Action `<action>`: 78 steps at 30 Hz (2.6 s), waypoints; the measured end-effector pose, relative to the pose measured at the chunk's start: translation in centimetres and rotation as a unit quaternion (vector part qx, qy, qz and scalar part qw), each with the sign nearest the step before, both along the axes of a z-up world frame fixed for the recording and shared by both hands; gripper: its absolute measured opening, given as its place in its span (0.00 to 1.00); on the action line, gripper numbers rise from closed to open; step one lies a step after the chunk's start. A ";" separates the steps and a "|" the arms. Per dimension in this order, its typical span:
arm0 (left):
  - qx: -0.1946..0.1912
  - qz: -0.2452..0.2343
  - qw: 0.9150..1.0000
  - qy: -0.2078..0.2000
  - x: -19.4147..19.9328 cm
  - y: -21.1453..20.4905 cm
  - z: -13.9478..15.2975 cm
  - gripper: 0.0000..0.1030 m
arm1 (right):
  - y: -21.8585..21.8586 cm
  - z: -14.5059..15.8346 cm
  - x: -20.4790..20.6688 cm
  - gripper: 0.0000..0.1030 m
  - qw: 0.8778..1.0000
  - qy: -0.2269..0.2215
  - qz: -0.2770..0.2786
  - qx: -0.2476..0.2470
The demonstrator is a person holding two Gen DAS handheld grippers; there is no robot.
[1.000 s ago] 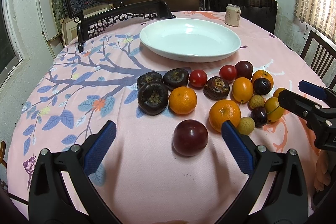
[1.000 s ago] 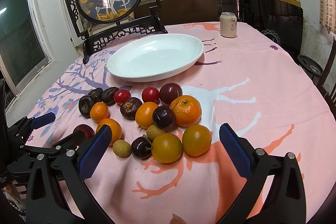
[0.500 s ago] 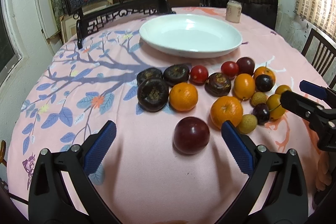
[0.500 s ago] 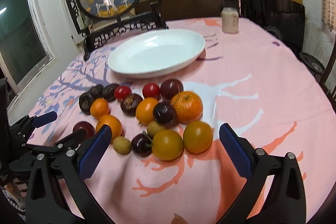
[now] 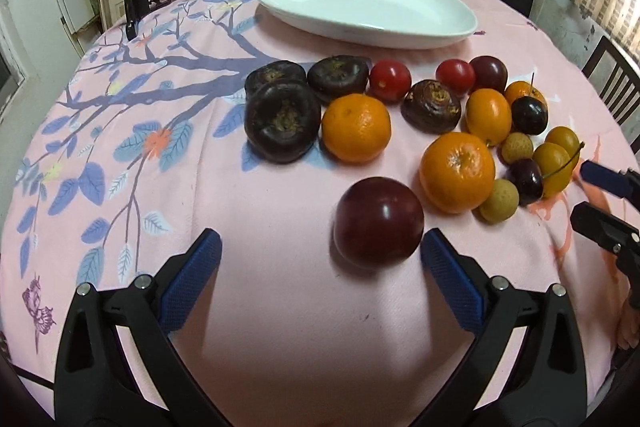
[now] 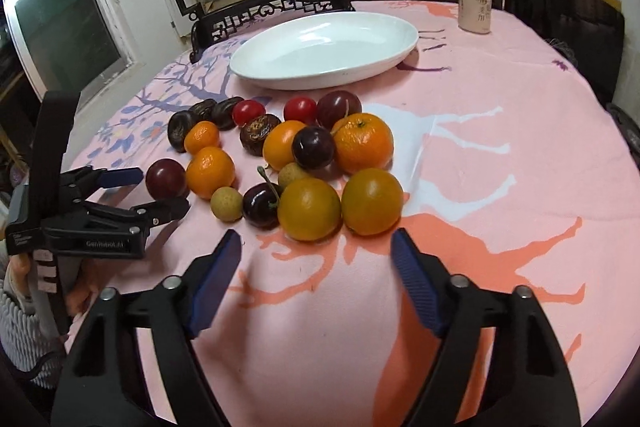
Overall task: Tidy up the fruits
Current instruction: 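Close the left tool on a dark red plum while the right tool approaches a yellow tomato, then carry the plum with the left tool to the plate while the right tool drops a yellow tomato there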
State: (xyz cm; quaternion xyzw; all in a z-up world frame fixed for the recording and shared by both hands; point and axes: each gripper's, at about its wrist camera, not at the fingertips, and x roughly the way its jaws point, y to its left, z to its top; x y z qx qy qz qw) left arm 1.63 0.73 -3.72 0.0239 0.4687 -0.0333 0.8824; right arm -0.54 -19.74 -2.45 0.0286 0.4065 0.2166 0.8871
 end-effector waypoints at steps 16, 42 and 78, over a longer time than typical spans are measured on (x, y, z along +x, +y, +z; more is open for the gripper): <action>-0.030 -0.070 0.997 -0.021 0.2 -0.4 1.5 0.37 | -3.4 -0.2 2.4 0.72 0.997 0.032 -0.050 0.056; -0.055 -0.061 0.996 -0.044 6.6 0.2 7.6 0.37 | -4.7 -1.3 4.3 0.33 0.985 0.087 -0.027 0.146; -0.041 0.006 0.998 -0.048 8.6 4.7 4.6 0.73 | -2.4 4.0 10.1 0.64 0.986 -0.056 -0.097 0.126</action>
